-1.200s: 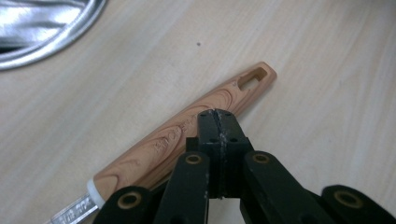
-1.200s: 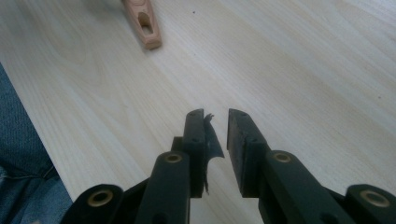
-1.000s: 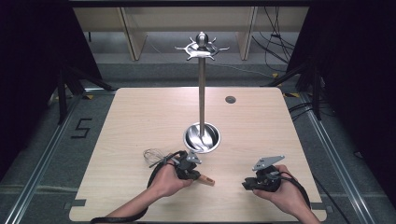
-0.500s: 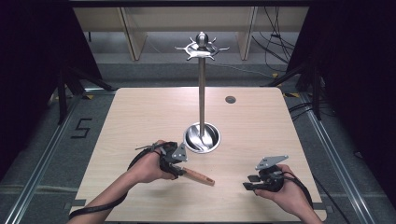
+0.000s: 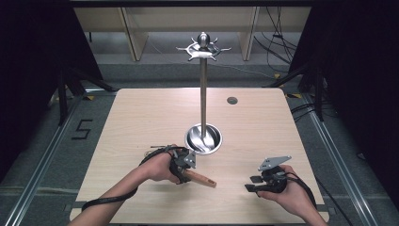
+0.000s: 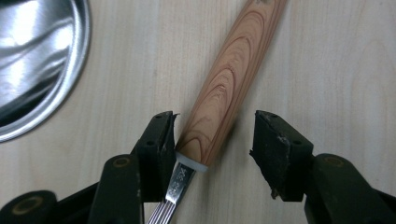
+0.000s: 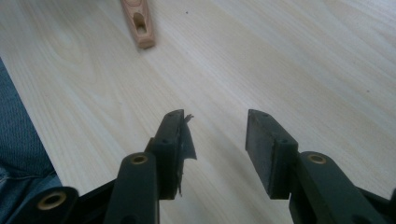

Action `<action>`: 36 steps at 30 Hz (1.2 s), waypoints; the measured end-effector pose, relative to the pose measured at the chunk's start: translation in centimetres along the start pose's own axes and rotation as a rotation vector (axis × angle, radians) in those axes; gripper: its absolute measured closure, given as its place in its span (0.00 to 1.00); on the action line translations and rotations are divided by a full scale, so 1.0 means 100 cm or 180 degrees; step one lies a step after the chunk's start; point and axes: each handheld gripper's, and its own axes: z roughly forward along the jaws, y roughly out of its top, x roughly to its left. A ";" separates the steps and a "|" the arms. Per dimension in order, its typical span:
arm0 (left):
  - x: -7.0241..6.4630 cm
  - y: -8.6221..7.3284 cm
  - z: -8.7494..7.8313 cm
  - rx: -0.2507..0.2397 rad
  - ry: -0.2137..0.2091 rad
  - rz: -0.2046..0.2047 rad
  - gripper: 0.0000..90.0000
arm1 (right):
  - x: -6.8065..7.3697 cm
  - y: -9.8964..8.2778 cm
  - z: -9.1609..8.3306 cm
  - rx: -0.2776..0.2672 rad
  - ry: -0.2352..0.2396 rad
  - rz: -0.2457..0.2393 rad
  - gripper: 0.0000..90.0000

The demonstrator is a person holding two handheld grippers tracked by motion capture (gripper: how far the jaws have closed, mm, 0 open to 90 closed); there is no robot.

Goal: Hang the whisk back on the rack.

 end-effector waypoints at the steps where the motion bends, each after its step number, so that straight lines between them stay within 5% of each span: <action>1: 0.001 0.001 0.002 0.0019 -0.0020 -0.0013 0.55 | 0.000 0.000 0.000 0.0007 0.0004 0.0000 0.65; 5: 0.005 0.004 0.006 0.0190 -0.0073 0.0053 0.63 | 0.000 0.000 0.000 -0.0006 0.0015 0.0013 0.64; 13: -0.011 0.008 0.002 0.0489 -0.0172 -0.0111 0.71 | 0.004 0.002 0.000 0.0011 0.0013 -0.0030 0.64; 20: -0.017 0.001 -0.002 0.0433 -0.0063 -0.0268 0.76 | 0.003 0.002 -0.001 -0.0011 -0.0008 -0.0002 0.64; 28: -0.025 -0.013 -0.029 -0.0128 0.0186 -0.0586 0.76 | 0.001 0.002 -0.002 -0.0205 -0.0042 0.0056 0.64; 29: -0.027 -0.015 -0.032 -0.0297 0.0227 -0.0709 0.76 | 0.001 0.003 -0.004 -0.0112 -0.0060 0.0071 0.64; 31: -0.027 -0.019 -0.041 -0.0538 0.0342 -0.0828 0.76 | 0.000 0.002 -0.003 -0.0255 -0.0086 0.0105 0.64; 36: -0.029 -0.032 -0.063 -0.1009 0.0646 -0.1211 0.76 | -0.003 0.002 -0.007 -0.0273 -0.0166 0.0189 0.64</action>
